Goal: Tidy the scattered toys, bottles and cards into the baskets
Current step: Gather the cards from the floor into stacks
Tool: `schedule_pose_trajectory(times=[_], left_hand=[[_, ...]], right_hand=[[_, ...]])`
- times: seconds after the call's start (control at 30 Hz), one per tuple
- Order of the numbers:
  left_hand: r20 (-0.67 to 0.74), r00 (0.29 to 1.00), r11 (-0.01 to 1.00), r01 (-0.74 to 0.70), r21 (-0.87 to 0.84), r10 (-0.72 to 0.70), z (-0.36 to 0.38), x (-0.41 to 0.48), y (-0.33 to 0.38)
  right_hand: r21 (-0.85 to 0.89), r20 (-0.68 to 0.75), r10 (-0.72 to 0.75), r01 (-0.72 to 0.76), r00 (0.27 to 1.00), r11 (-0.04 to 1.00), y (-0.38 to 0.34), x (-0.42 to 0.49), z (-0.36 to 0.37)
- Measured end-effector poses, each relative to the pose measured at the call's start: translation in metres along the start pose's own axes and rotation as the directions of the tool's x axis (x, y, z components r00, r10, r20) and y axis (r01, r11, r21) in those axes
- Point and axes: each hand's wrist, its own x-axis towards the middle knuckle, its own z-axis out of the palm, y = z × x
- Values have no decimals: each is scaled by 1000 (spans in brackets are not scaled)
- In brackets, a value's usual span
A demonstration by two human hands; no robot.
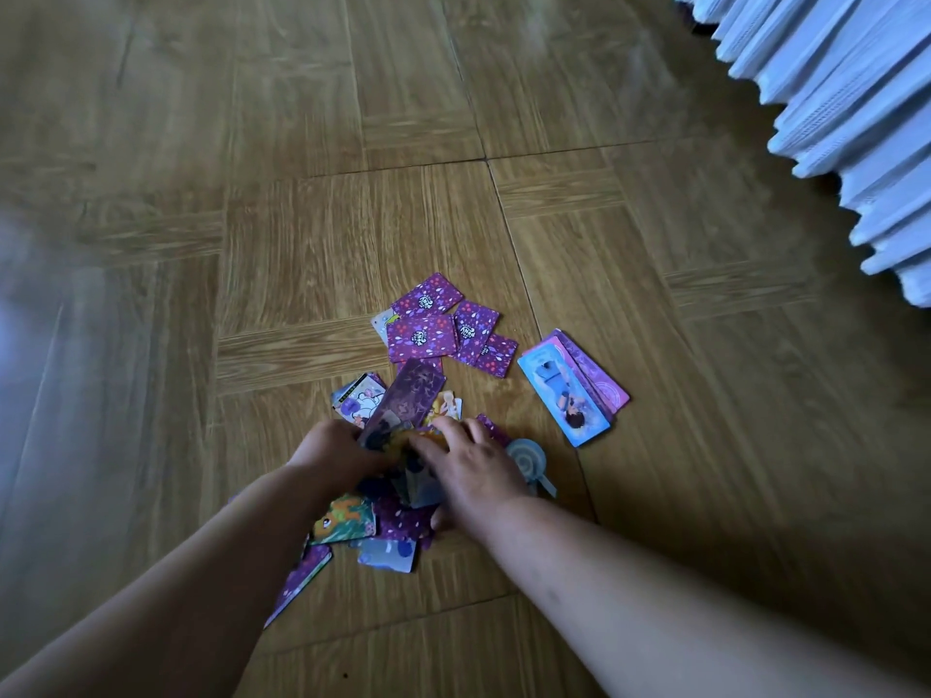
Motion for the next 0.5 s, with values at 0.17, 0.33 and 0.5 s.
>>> schedule_pose_trajectory(times=[0.17, 0.33, 0.5], left_hand=[[28, 995, 988, -90, -126, 94, 8, -4, -9], [123, 990, 937, -22, -349, 70, 18, -3, -4], [75, 990, 936, -91, -339, 123, 15, -4, 3]], right_hand=[[99, -35, -10, 14, 999, 995, 4, -5, 5], [204, -3, -63, 62, 998, 977, 14, -10, 5], [420, -17, 27, -18, 999, 908, 25, -13, -19]])
